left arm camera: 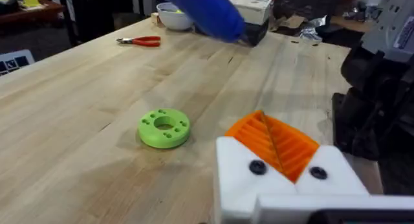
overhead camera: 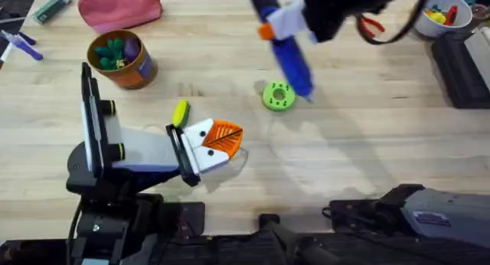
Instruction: Pick up the gripper from the table and insert it into the empty holder that is missing its gripper. Then pick up a screw, insert it into the mounting hole, and use the screwdriver to tighten it. Finally, clean up the table by picking up the vegetable and placing it into the bucket.
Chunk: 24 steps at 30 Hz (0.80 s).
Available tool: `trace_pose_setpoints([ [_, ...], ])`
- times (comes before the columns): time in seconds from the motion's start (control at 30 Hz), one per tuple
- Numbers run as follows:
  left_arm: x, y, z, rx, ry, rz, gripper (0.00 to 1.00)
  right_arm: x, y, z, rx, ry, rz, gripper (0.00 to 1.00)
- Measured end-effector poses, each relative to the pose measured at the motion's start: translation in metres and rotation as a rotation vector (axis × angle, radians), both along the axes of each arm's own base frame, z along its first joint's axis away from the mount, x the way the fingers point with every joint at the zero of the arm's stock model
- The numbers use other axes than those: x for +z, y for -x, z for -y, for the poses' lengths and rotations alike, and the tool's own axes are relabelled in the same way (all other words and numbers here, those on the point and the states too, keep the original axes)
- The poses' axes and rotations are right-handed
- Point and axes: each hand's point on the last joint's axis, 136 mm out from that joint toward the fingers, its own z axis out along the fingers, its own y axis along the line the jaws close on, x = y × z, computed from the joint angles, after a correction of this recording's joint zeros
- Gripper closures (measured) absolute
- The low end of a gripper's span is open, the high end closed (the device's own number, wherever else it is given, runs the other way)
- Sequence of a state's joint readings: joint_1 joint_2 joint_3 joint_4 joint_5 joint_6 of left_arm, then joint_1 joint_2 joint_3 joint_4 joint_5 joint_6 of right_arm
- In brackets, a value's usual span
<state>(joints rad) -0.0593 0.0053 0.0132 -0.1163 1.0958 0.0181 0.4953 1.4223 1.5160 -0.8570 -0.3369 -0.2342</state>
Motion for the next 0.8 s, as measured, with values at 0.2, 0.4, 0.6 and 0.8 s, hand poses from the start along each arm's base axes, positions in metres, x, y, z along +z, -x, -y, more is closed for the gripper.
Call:
trace_pose_setpoints([
  [0.2,0.000,0.000,0.000,0.000,0.000,0.001,0.992,-0.032,0.012,0.059,-0.065,0.330,-0.017,0.977],
  [0.4,0.000,0.000,0.000,0.000,0.000,0.000,0.992,-0.050,0.016,0.094,0.036,0.555,-0.010,0.977],
  [0.6,0.000,0.000,0.000,0.000,0.000,0.000,0.992,-0.082,0.001,0.106,0.098,0.702,-0.057,0.977],
  [0.8,0.000,0.000,0.000,0.000,0.000,0.000,0.992,-0.118,0.001,0.119,0.135,0.800,-0.076,0.977],
])
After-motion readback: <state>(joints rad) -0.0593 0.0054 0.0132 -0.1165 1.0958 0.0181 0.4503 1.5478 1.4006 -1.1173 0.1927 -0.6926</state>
